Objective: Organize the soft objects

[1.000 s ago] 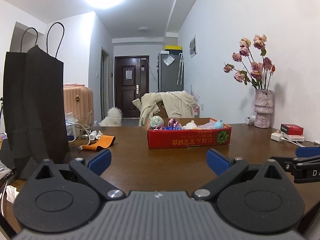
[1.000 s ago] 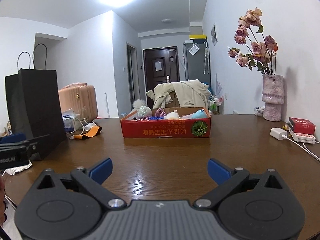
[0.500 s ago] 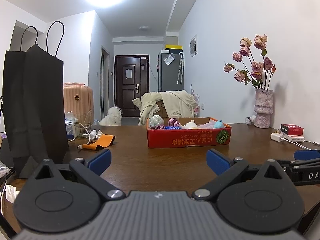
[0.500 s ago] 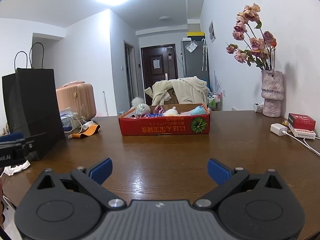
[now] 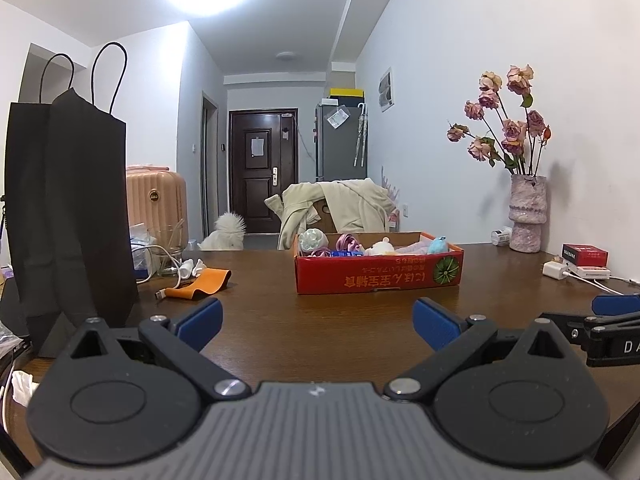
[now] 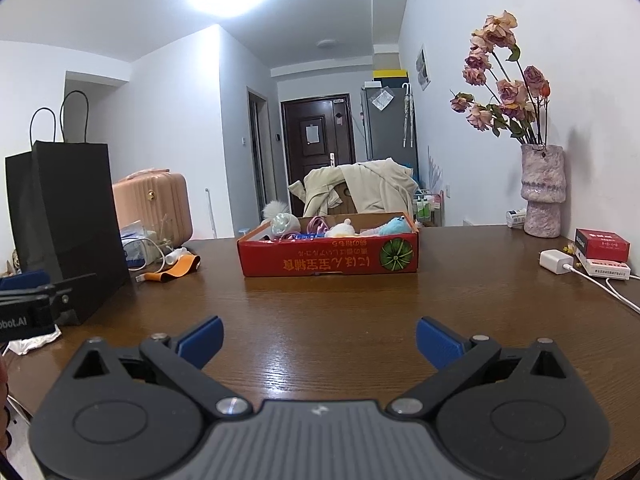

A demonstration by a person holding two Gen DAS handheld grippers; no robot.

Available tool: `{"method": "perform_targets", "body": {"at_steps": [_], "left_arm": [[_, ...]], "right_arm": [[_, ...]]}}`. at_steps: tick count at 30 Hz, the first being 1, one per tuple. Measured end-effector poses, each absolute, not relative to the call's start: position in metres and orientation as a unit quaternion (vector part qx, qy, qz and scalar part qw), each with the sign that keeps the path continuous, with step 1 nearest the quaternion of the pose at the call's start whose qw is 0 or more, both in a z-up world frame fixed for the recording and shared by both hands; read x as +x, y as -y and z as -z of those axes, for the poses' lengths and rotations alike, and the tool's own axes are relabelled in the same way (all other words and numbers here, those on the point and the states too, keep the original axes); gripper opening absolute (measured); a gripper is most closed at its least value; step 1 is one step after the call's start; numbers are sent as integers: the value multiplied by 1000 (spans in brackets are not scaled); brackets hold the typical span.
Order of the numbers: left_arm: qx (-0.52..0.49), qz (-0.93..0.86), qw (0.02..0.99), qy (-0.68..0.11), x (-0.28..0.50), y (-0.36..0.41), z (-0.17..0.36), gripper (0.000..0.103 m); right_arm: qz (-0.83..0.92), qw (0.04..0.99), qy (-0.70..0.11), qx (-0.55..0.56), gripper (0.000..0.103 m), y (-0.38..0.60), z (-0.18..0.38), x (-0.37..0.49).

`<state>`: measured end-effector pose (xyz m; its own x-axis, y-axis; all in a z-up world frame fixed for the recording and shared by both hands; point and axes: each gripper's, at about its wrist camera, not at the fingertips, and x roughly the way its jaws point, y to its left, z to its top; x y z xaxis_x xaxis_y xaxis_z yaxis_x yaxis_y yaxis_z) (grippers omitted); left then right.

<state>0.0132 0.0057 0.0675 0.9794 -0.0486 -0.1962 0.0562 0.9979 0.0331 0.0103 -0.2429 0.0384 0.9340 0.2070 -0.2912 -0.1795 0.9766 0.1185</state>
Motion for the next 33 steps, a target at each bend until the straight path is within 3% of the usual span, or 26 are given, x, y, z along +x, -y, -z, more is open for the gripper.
{"method": "perform_targets", "body": {"at_steps": [33], "left_arm": [[11, 22, 995, -95, 10, -4, -68, 103]], "right_arm": [[-98, 983, -149, 43, 103, 242, -35, 7]]}}
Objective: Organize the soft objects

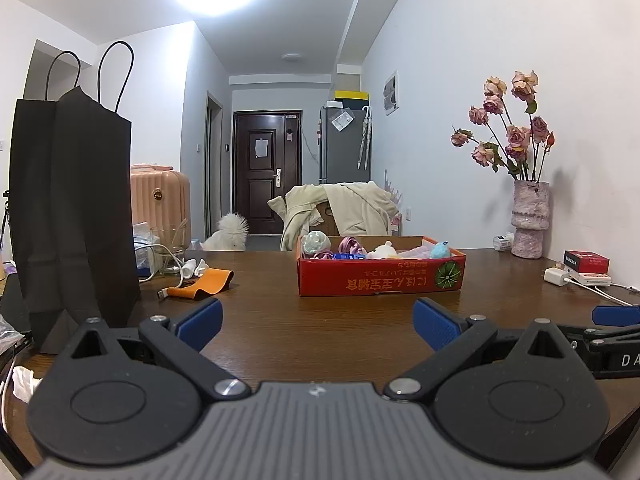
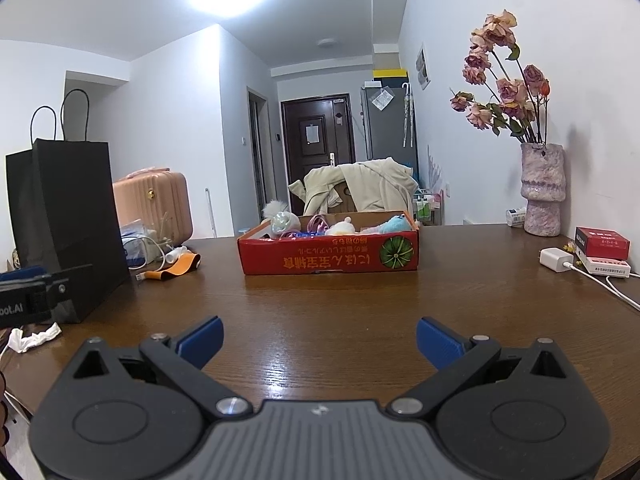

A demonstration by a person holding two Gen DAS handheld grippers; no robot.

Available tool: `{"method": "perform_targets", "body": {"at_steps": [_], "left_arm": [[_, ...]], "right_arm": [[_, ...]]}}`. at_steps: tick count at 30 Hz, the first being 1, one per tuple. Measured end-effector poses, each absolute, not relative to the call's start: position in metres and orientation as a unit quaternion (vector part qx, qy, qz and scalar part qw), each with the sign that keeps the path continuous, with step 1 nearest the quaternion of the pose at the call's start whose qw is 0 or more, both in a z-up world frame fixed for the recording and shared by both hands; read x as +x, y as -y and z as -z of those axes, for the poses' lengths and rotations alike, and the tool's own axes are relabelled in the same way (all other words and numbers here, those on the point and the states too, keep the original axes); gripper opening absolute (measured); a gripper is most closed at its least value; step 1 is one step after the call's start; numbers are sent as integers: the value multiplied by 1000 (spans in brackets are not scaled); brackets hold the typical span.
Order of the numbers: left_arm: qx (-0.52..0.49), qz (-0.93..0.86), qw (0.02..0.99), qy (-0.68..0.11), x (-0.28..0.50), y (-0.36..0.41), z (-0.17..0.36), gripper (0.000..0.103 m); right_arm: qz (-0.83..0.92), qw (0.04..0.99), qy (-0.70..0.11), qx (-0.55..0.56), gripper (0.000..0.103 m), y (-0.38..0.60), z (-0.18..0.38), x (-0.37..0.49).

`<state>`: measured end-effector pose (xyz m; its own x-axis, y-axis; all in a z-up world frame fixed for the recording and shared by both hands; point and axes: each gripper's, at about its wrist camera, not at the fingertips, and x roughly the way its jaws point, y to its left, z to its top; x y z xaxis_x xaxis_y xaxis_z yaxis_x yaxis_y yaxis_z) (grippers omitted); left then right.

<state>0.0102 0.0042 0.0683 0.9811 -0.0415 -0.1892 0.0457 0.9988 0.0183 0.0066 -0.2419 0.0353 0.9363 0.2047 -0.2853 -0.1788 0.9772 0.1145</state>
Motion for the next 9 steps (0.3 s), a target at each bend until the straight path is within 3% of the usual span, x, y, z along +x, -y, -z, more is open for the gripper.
{"method": "perform_targets", "body": {"at_steps": [9], "left_arm": [[10, 18, 996, -88, 9, -6, -69, 103]], "right_arm": [[-96, 984, -144, 43, 103, 242, -36, 5]]}}
